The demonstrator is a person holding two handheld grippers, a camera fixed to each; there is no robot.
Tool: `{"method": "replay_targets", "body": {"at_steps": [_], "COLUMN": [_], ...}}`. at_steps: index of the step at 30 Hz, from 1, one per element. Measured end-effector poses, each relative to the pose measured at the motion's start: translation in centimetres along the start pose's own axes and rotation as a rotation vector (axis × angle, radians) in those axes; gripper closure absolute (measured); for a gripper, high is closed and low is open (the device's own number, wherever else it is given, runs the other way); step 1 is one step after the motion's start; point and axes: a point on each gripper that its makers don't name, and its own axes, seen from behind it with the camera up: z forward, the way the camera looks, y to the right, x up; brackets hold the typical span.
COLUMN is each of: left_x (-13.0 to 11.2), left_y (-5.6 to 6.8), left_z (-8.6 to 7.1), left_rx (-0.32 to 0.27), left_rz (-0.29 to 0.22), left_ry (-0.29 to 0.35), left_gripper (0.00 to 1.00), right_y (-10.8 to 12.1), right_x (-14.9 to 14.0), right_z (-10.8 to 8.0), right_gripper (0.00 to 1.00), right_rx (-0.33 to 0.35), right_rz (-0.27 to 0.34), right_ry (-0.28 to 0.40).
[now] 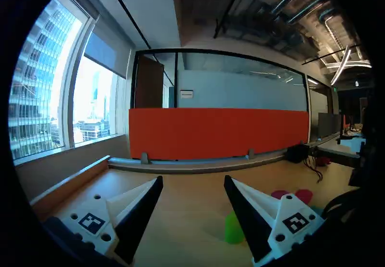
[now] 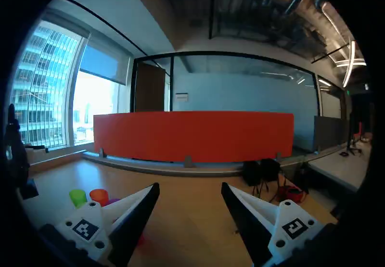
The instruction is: Pour water
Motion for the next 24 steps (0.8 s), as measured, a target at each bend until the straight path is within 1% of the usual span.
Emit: {"method": "replay_targets", "body": {"at_steps": [3,5,11,15,20,24], "left_x": [1.9,3.2,7.0,8.6,9.7,9.8], "left_y": [0.1,0.2,0.1,0.3,1.4,2.8], "left_z": [0.8,1.1,1.4,1.7,1.9,1.9], "left_rx": [-0.01,-0.019,-0.04,-0.059,-0.117,-0.19], "left_rz": [0.005,0.002,0.0,0.008,-0.003,-0.005], "left_ry": [0.003,0.007,0.02,0.013,0.009,-0.007], "left_gripper": [0.06,0.06,0.06,0.06,0.06,0.06], "right_y": [-0.4,-0.4,-0.9,-1.2,-1.9,-3.4], "right_x": [1.3,2.4,6.2,8.6,9.4,9.3], "right_z": [-0.2,-0.4,-0.7,-0.8,-0.8,-0.9], "right_gripper": [0.01,0.01,0.01,0.01,0.01,0.01], "right_rx": [0.007,0.012,0.038,0.055,0.088,0.155], "right_rz": [0.002,0.004,0.002,0.001,-0.008,-0.019], "right_ry": [-0.002,-0.005,0.0,0.012,0.019,0.016]}}
